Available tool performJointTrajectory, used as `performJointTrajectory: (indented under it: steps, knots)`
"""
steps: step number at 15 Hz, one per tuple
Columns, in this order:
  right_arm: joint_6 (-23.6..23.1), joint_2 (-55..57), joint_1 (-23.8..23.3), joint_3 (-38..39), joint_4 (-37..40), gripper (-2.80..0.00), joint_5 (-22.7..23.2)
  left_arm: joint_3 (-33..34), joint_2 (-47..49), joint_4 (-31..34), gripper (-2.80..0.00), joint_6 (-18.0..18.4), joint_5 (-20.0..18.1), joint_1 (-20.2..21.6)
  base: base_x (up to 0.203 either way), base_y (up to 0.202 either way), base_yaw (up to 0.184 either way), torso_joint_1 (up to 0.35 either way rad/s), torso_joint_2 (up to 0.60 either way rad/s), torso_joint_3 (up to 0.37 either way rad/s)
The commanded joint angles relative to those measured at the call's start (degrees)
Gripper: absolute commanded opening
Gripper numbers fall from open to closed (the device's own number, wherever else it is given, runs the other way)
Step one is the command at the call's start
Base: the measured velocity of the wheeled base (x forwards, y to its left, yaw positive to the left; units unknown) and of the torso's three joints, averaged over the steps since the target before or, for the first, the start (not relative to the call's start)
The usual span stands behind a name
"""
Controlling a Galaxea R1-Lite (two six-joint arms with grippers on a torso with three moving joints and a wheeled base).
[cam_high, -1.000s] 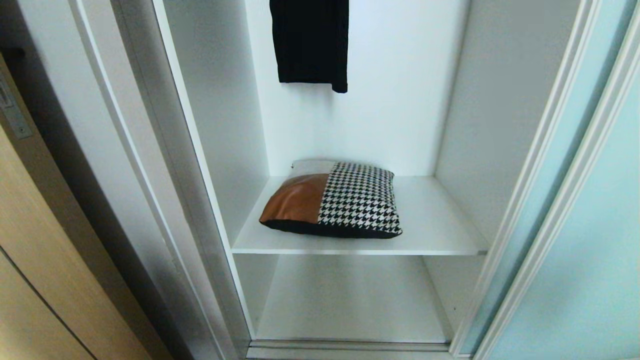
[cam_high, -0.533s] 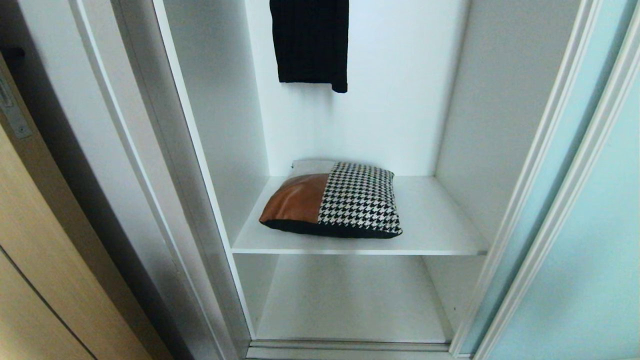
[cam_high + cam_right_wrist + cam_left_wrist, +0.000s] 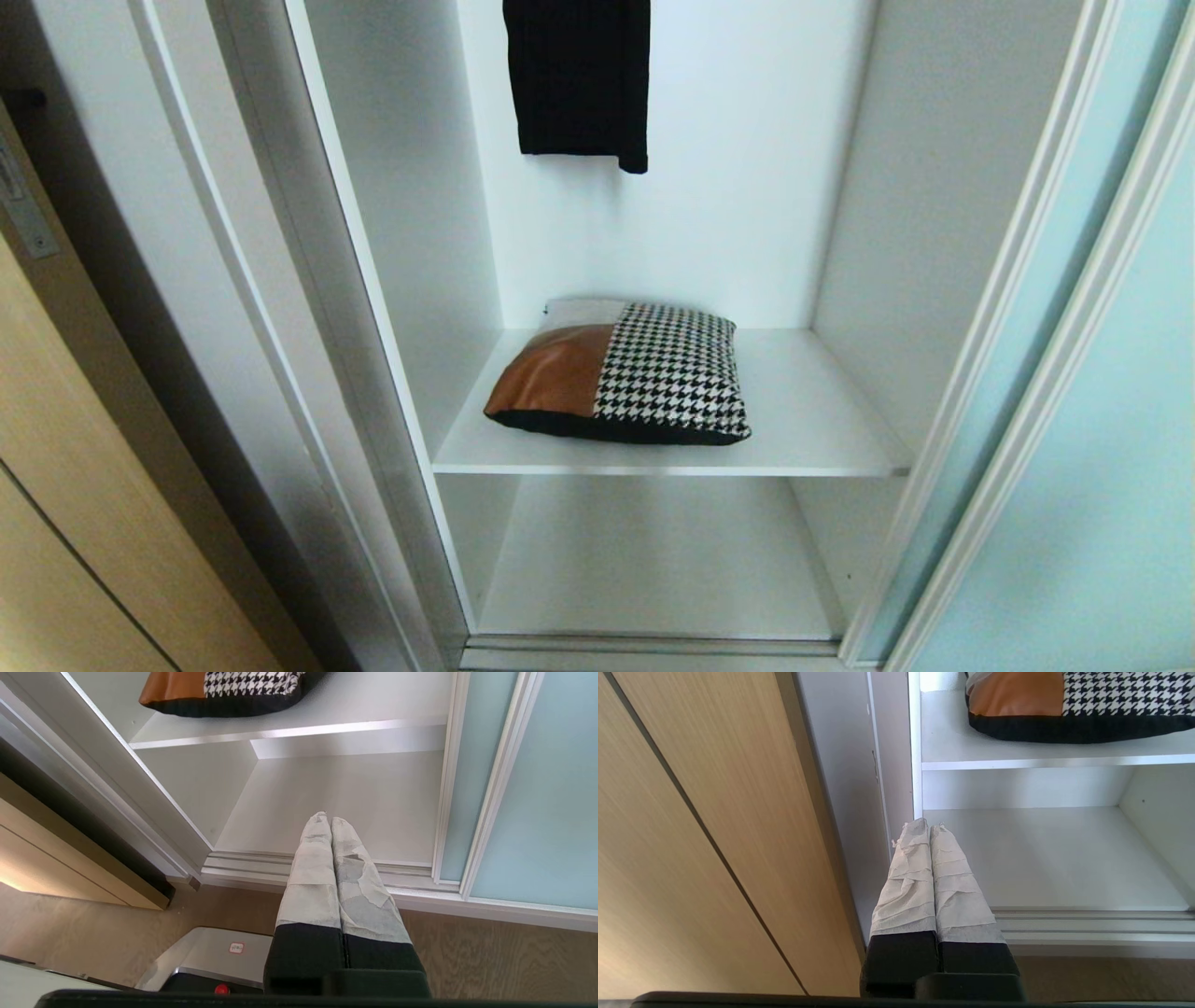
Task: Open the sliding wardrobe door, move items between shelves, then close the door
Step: Close the door
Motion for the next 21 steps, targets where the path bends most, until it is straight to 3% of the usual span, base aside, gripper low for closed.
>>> performJointTrajectory:
  steps: [1, 13, 21]
  knots:
    - [-0.1, 0.1, 0.0, 0.3, 0.1, -2.80, 0.1, 0.0, 0.2, 0.1, -2.80, 0.0, 0.0, 0.0, 0.000, 0.000, 0.000, 0.000, 0.00, 0.000]
    - [0.2, -0.3, 0.0, 0.8, 0.1, -2.80, 0.2, 0.1, 0.2, 0.0, -2.80, 0.5, 0.0, 0.0, 0.000, 0.000, 0.000, 0.000, 0.00, 0.000]
    - [0.4, -0.5, 0.0, 0.9, 0.1, -2.80, 0.0, 0.1, 0.2, 0.0, -2.80, 0.0, 0.0, 0.0, -0.169, 0.000, 0.000, 0.002, 0.00, 0.003]
